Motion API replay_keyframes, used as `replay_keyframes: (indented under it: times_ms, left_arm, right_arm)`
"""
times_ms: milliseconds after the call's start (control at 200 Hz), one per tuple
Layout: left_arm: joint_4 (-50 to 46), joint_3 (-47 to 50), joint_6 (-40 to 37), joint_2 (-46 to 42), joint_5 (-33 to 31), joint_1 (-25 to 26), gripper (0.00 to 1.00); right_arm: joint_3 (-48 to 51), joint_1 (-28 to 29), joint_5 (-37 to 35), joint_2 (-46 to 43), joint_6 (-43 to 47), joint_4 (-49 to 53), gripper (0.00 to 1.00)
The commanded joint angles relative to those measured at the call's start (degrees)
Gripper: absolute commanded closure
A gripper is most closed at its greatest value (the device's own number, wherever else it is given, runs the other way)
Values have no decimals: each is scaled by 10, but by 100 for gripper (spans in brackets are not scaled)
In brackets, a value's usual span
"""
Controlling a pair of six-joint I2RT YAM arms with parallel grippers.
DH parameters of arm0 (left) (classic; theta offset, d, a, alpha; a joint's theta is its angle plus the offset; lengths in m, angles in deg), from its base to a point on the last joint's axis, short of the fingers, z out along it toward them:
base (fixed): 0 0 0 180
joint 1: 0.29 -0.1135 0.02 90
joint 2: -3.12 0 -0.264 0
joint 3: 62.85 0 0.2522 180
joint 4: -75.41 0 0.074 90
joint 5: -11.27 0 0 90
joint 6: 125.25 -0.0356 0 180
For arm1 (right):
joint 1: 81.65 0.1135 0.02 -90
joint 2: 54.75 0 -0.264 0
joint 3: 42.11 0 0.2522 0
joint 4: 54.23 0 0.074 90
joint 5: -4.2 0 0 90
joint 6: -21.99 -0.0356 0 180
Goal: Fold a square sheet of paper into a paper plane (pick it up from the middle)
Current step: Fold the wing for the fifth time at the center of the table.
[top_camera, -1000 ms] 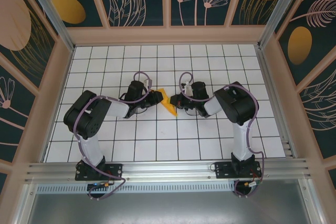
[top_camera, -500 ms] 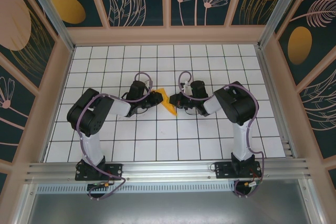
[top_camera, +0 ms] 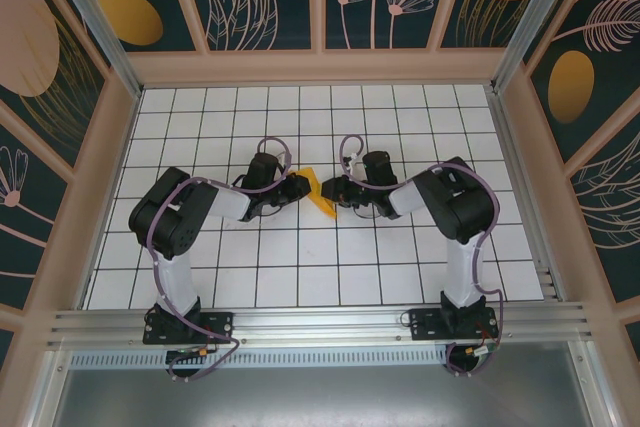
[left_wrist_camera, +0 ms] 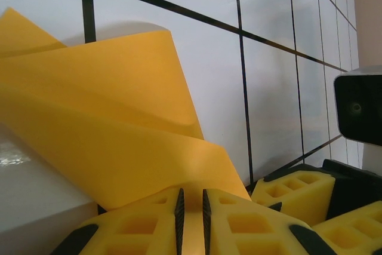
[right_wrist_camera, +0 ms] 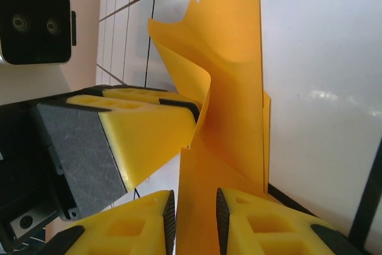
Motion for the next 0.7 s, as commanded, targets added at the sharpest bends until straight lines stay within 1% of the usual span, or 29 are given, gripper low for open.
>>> replay_keyframes:
  times_ms: [0,205,345,475,540,696]
  left_arm:
    - [-21,-10,-8,16,-10,3,80]
    - [-25,-12,-9,18,-9,3,80]
    - [-26,-14,-9,18,-10,2,80]
    - [-27,-14,-8,18,-11,3,80]
    - [-27,-14,-8,16,-11,3,80]
    - [-30,-15,-10,12,-11,3,80]
  right_arm:
    - [11,3,-5,-33,33,44,72]
    - [18,6,-17,-61,67,90,71]
    - [9,13,-32,-67,91,128,72]
    - [1,15,-41,-59,98,145,79]
    - [1,13,-44,-53,95,144,84]
    - [12,9,-35,-49,82,130,90]
